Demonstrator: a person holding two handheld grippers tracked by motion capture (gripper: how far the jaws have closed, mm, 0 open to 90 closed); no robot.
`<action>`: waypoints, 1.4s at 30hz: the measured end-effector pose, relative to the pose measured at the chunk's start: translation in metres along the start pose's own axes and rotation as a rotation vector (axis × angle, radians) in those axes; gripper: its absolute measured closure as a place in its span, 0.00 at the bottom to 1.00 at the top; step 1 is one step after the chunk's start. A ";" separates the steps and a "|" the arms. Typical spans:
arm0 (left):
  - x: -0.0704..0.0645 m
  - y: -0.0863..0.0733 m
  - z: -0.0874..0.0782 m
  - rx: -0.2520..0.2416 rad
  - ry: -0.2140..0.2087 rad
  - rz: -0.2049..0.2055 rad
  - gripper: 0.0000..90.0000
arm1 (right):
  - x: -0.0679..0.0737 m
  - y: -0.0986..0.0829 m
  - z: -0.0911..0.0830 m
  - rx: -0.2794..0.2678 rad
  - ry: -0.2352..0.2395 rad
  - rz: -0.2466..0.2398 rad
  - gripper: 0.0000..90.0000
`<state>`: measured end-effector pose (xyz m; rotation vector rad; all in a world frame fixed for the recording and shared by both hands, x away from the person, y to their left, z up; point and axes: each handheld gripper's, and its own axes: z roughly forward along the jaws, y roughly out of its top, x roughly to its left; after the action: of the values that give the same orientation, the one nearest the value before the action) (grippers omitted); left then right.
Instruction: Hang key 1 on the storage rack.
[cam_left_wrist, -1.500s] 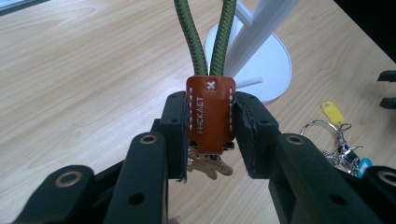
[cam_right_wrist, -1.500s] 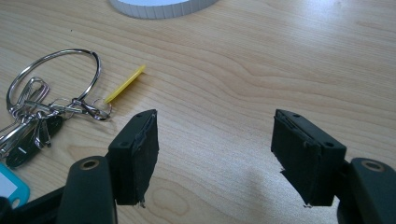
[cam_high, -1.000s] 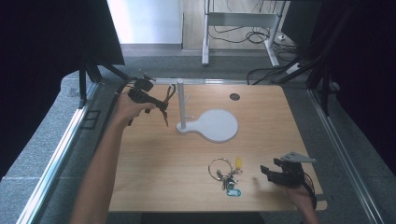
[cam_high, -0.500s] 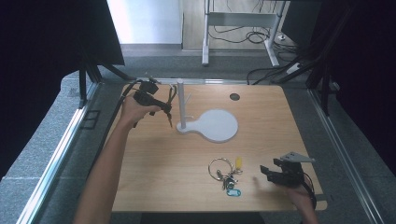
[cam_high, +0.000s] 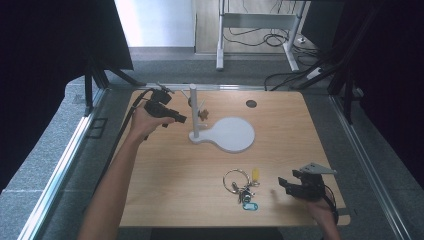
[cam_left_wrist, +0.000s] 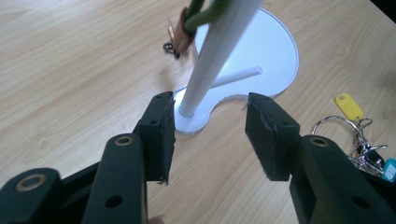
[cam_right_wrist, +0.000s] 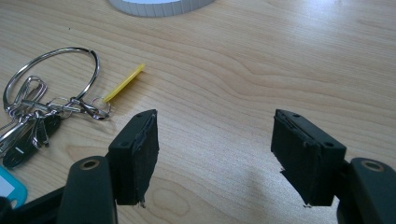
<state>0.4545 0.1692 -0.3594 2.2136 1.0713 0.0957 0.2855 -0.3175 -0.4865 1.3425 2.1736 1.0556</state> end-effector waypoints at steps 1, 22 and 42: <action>-0.002 -0.002 -0.003 0.000 0.007 0.009 0.58 | 0.000 0.000 0.000 -0.001 0.000 -0.003 0.36; -0.051 -0.078 -0.046 -0.107 0.016 0.115 0.54 | 0.009 0.003 0.002 0.000 0.026 -0.038 0.37; -0.070 -0.151 -0.031 -0.097 0.036 0.104 0.53 | 0.021 0.006 0.004 0.007 0.067 -0.094 0.41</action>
<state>0.2969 0.2017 -0.4109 2.1869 0.9497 0.2288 0.2815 -0.2960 -0.4826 1.2113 2.2675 1.0723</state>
